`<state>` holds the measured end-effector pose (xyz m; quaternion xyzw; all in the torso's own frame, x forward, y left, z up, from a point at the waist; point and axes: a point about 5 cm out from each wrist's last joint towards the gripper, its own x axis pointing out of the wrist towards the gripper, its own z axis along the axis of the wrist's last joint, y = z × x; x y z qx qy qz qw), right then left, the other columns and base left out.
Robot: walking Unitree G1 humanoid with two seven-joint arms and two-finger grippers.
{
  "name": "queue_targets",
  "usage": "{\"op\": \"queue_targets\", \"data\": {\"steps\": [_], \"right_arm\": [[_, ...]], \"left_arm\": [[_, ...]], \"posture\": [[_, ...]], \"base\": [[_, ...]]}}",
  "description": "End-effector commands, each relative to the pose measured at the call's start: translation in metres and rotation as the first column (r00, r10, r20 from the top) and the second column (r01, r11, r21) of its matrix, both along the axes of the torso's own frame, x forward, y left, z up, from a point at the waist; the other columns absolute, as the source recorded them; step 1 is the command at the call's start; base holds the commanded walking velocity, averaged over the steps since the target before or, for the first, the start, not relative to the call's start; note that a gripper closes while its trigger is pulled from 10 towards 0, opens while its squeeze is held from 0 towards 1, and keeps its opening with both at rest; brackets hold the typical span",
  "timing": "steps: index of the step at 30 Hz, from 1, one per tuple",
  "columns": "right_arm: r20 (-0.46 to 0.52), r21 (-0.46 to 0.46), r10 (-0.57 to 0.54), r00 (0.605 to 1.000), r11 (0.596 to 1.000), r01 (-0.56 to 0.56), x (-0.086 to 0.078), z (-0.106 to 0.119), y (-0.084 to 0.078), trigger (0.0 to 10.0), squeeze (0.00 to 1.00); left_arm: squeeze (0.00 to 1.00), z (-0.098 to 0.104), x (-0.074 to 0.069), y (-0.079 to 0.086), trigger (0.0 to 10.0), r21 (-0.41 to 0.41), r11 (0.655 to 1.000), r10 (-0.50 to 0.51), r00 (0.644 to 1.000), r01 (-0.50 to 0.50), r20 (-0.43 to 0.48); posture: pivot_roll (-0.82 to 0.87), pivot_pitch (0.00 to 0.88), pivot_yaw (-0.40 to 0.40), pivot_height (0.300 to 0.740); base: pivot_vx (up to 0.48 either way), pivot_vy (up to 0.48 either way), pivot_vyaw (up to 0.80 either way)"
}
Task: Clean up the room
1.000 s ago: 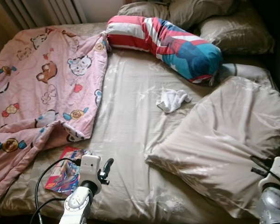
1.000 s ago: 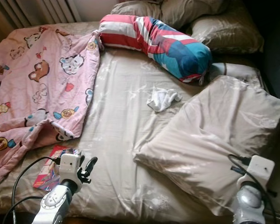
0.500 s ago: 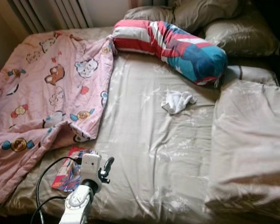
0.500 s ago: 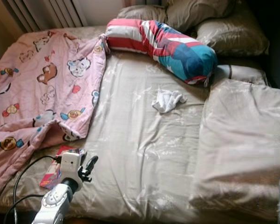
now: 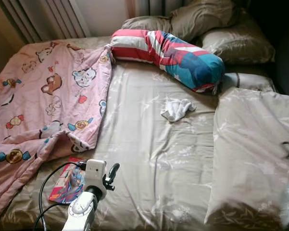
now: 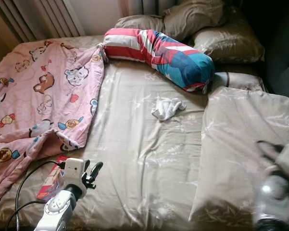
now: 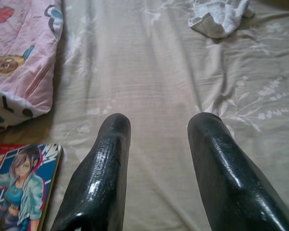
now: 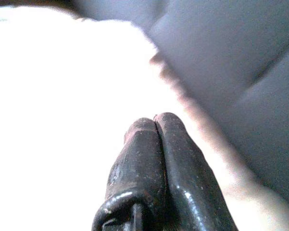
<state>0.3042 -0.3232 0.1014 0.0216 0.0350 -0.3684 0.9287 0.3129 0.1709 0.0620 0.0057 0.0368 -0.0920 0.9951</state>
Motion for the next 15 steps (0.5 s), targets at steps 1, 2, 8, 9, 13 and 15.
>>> {"op": "queue_targets", "data": {"steps": [1, 2, 8, 9, 13, 15], "right_arm": [[-0.017, 0.123, 0.087, 0.996, 0.989, -0.085, -0.007, -0.029, 0.022, 10.0, 0.00], [-0.017, 0.123, 0.087, 0.996, 0.989, -0.085, -0.007, -0.029, 0.022, 10.0, 0.00], [-0.039, 0.059, 0.514, 0.857, 0.857, -0.511, -0.014, -0.057, 0.101, 10.0, 0.00], [-0.039, 0.059, 0.514, 0.857, 0.857, -0.511, -0.014, -0.057, 0.101, 10.0, 0.00], [-0.071, 0.061, 0.592, 0.803, 0.806, -0.588, -0.025, -0.071, 0.112, 10.0, 0.00], [-0.042, 0.089, 0.557, 0.829, 0.829, -0.552, -0.026, -0.071, 0.107, 10.0, 0.00]], "left_arm": [[0.00, -0.014, -0.009, 0.006, 10.0, 0.008, 1.000, 0.014, 0.999, -0.014, -0.051], [0.00, -0.014, -0.009, 0.006, 10.0, 0.008, 1.000, 0.014, 0.999, -0.014, -0.051], [0.00, -0.015, -0.011, 0.007, 10.0, 0.003, 1.000, 0.023, 0.999, -0.023, -0.048], [0.00, -0.015, -0.011, 0.007, 10.0, 0.003, 1.000, 0.023, 0.999, -0.023, -0.048], [0.00, -0.018, -0.012, 0.004, 10.0, -0.017, 0.999, 0.044, 0.998, -0.045, -0.052], [0.00, -0.019, -0.012, 0.000, 10.0, -0.030, 0.998, 0.055, 0.997, -0.057, -0.051]], "posture": [[-0.04, 0.272, 0.089, 0.740], [-0.04, 0.272, 0.089, 0.740], [-0.05, 0.269, 0.077, 0.740], [-0.05, 0.269, 0.077, 0.740], [-0.05, 0.258, 0.047, 0.740], [-0.06, 0.252, 0.033, 0.740]], "base": [[0.000, 0.000, 0.00], [0.000, 0.000, 0.00], [0.000, 0.000, 0.00], [0.000, 0.000, 0.00], [0.000, 0.000, 0.00], [0.000, 0.000, 0.00]]}}
